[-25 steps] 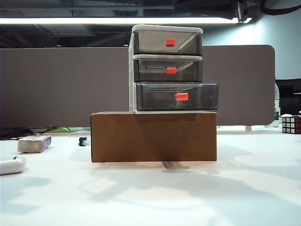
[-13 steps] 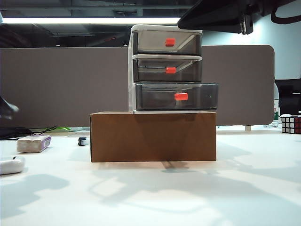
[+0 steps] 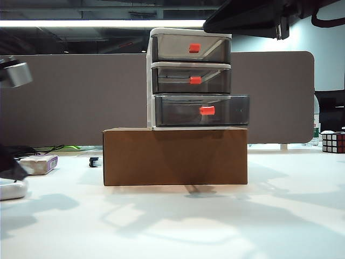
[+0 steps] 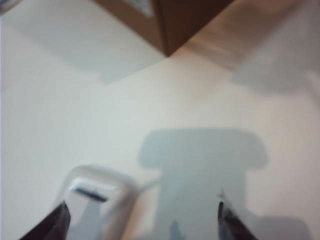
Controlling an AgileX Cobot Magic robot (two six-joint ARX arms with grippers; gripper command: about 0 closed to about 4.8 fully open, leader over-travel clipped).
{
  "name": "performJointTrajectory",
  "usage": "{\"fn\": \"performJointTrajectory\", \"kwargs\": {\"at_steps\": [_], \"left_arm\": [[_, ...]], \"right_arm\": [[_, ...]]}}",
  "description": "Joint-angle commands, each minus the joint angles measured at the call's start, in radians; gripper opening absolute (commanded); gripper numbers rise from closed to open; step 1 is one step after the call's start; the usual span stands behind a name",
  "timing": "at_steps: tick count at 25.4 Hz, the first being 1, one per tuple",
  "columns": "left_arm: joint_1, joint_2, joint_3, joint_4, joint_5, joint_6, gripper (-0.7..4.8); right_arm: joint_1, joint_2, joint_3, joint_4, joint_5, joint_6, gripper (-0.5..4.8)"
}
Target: Open the third layer of the drawer on the table, pick up the earphone case on the table and put it in, and finally close the drawer.
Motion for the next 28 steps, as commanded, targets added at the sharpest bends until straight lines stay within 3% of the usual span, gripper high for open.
{"fn": "performJointTrajectory", "kwargs": {"at_steps": [1, 4, 9, 17, 28], "left_arm": [[0.096, 0.0, 0.019, 0.031, 0.094, 0.006, 3.72], [0.267, 0.009, 0.031, 0.004, 0.315, 0.07, 3.72], [0.317, 0.106, 0.039, 0.05, 0.445, 0.091, 3.71], [0.317, 0.367, 0.156, 0.041, 0.445, 0.224, 3.68], [0.316, 0.497, 0.174, 0.011, 0.425, 0.355, 3.68]], "right_arm": [[0.001, -0.005, 0.003, -0.011, -0.008, -0.024, -0.05], [0.001, -0.005, 0.003, -0.011, -0.008, -0.034, -0.05], [0.001, -0.005, 0.003, -0.012, -0.004, -0.048, -0.05], [0.001, -0.005, 0.003, -0.033, -0.003, -0.056, -0.05], [0.0, -0.005, 0.003, -0.036, 0.01, -0.074, -0.05]]}}
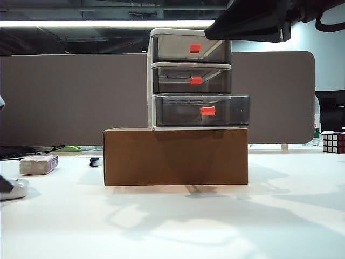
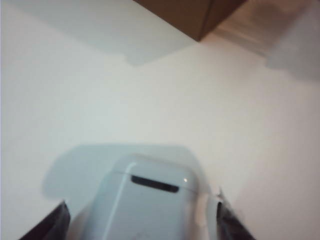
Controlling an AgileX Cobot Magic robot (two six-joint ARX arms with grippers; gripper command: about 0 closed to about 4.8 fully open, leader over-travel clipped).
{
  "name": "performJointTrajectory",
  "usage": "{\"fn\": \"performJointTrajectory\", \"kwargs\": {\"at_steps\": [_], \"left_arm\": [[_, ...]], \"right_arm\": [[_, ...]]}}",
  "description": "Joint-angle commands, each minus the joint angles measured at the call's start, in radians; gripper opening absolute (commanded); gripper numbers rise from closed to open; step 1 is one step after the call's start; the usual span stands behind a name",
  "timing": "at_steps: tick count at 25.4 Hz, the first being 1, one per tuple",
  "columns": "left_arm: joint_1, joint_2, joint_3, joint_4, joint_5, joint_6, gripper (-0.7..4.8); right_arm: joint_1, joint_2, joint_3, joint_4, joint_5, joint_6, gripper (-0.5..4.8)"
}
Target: Open the third layer of the drawer on the table, pick up the earphone case on the table and put it in, and finally close the drawer.
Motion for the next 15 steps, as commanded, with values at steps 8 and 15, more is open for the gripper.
{"fn": "performJointTrajectory", "kwargs": {"at_steps": [8, 15], "left_arm": [[-0.005, 0.072, 0.002, 0.0, -0.014, 0.051, 3.26], [-0.042, 0.072, 0.002, -0.004, -0.039, 0.051, 1.68]], "right_arm": [[0.001, -0.003, 0.003, 0.011, 0.028, -0.01, -0.05], [0.001, -0.003, 0.003, 0.011, 0.034, -0.01, -0.05]]}}
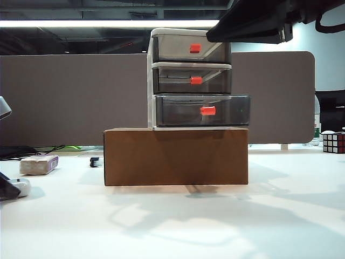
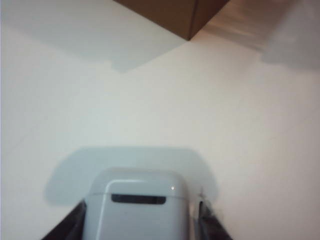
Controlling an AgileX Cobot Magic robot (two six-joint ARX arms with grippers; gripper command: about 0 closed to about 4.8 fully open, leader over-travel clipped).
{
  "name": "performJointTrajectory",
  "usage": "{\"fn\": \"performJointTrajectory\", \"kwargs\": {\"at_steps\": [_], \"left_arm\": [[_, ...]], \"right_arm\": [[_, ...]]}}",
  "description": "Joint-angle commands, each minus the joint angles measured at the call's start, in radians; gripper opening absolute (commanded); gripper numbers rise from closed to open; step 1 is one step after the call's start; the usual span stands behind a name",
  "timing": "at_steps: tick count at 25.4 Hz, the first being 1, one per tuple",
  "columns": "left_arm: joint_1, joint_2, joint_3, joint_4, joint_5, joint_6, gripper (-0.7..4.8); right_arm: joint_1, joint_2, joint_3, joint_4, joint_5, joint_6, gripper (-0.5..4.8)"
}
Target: Open the third layer of the drawer on the table, pick up the earphone case on the table and put it in, and finally close the drawer.
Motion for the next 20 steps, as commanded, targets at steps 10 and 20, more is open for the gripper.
{"fn": "performJointTrajectory", "kwargs": {"at_steps": [10, 20], "left_arm": [[-0.048, -0.114, 0.001, -0.043, -0.066, -0.042, 0.74], [-0.375, -0.518, 0.024, -0.027, -0.119, -0.199, 0.74]], "right_arm": [[0.001, -0.005, 0.003, 0.012, -0.001, -0.005, -0.05], [0.001, -0.033, 0.003, 0.014, -0.002, -0.001, -0.05]]}}
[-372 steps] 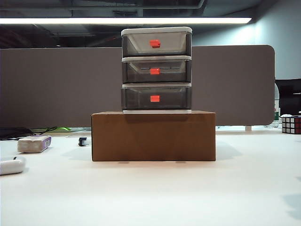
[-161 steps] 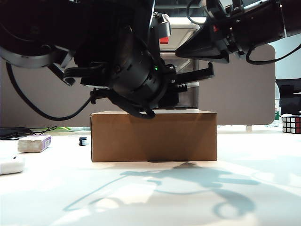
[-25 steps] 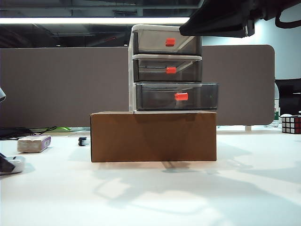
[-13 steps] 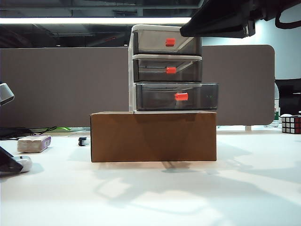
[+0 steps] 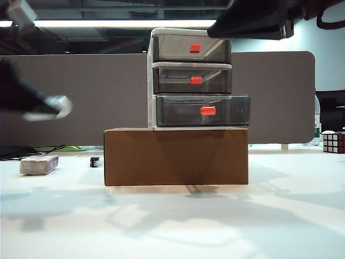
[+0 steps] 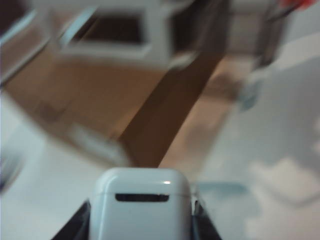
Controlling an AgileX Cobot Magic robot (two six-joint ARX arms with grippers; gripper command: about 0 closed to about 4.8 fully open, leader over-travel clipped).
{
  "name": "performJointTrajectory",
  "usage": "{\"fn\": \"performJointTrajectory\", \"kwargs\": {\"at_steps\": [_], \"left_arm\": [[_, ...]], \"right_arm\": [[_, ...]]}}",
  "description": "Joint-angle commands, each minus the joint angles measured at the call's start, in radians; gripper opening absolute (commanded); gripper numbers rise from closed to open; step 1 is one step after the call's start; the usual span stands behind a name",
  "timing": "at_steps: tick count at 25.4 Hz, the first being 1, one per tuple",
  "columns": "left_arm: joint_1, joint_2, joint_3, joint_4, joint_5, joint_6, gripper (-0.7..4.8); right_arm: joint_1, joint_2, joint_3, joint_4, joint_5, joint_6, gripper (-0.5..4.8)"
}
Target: Open the third layer of the drawer on the table, pick up the earphone case on the table and put it in, and finally close the drawer.
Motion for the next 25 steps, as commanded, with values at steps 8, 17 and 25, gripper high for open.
{"fn": "performJointTrajectory", "kwargs": {"at_steps": [8, 17, 25], "left_arm": [[-0.397, 0.104, 0.263, 0.042, -0.15, -0.103, 0.74], [-0.578, 0.38, 0.438, 0.093, -0.248, -0.119, 0.74], [-0.609, 0.416, 0.438, 0.132, -0.39, -0.171, 0.89]], "right_arm": [[0.0, -0.071, 0.003, -0.02, 0.002, -0.001, -0.05], [0.0, -0.131, 0.003, -0.068, 0.002, -0.002, -0.05], [0.0, -0.175, 0.003, -0.103, 0.021, -0.006, -0.05]]}}
